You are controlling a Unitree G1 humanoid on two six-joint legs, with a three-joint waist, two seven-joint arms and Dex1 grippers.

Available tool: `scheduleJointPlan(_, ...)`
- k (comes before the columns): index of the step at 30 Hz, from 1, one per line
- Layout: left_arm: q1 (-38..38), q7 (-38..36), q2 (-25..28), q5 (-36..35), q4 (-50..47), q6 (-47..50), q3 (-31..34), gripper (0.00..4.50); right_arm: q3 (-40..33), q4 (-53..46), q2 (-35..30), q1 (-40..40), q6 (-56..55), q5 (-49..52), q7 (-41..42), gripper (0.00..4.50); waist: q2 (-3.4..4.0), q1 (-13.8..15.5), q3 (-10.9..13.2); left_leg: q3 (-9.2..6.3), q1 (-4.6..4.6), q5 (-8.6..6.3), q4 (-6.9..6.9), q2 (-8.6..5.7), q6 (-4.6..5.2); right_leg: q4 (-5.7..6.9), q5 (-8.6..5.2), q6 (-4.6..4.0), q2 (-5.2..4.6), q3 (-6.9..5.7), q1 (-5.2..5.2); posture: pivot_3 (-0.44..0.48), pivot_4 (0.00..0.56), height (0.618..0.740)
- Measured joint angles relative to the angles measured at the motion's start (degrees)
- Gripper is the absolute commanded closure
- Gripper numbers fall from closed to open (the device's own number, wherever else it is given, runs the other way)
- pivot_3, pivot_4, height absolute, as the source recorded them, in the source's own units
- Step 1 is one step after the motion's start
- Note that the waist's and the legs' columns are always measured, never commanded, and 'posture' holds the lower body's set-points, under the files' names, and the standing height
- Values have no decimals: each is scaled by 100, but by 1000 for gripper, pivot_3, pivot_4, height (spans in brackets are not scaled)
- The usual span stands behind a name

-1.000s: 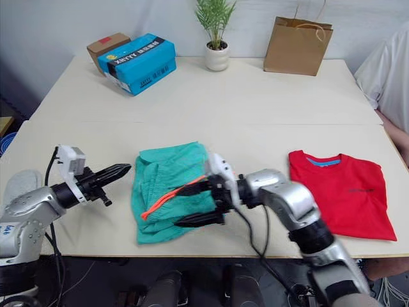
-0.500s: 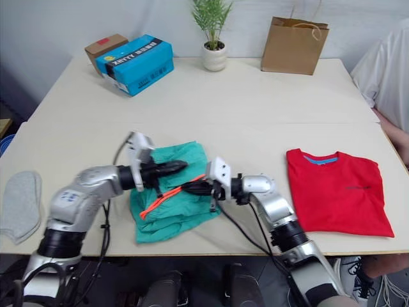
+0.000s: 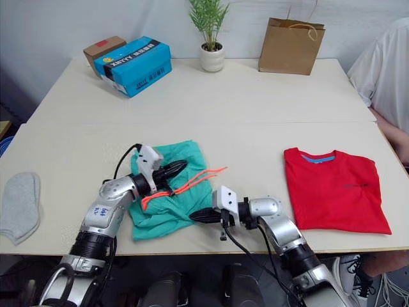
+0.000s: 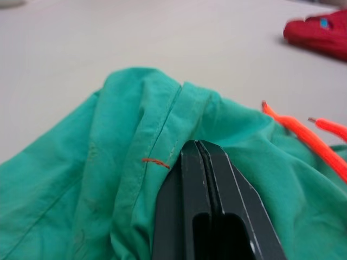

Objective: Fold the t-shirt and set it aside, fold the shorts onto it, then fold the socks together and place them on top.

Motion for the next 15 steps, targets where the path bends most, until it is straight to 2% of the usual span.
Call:
scheduleJointPlan(1, 49, -117, 76, -105, -119, 29, 113, 4500, -129, -198, -82, 58, 314, 254, -27, 4451, 0, -6, 0, 1, -3, 0, 0, 0, 0, -1, 0, 0, 0, 1, -2, 0, 150, 740)
scheduleJointPlan(3, 208, -526, 424, -334, -482, 147, 209, 4500, -663, -683, -281, 17, 1416, 1129, -206, 4085, -1, -19, 1, 1, -2, 0, 0, 0, 0, -2, 0, 0, -1, 3, -2, 0, 150, 740)
scheduleJointPlan(7, 569, -1103, 942, -474, -1097, 356, 220, 4500, -1332, -848, -648, -778, 2943, 2065, -469, 2807, -1, -7, 2, -5, -2, -1, -2, 2, 2, -8, -1, -7, -2, 0, -1, 0, 150, 740)
scheduleJointPlan(9, 678, -1189, 1019, -477, -1256, 424, 213, 4500, -1409, -595, -746, -1231, 3489, 2206, -549, 2125, -1, 1, 2, -5, -4, -1, -5, 2, 2, -10, -2, -9, -2, -1, -3, 0, 150, 740)
scheduleJointPlan(11, 802, -1208, 1152, -454, -1331, 420, 243, 4500, -1129, -21, -854, -1801, 3921, 2064, -457, 1375, 0, 0, 2, -5, -8, -2, -6, 2, 4, -12, -3, -11, -2, -2, -6, 0, 150, 740)
scheduleJointPlan(15, 1152, -1198, 1295, -241, -1249, 116, 370, 4500, -518, 1470, -724, -2748, 3965, 1281, -344, 16, 0, -35, 2, 6, -13, -4, -12, 3, 8, -17, -3, -11, 0, -1, -14, 0, 150, 740)
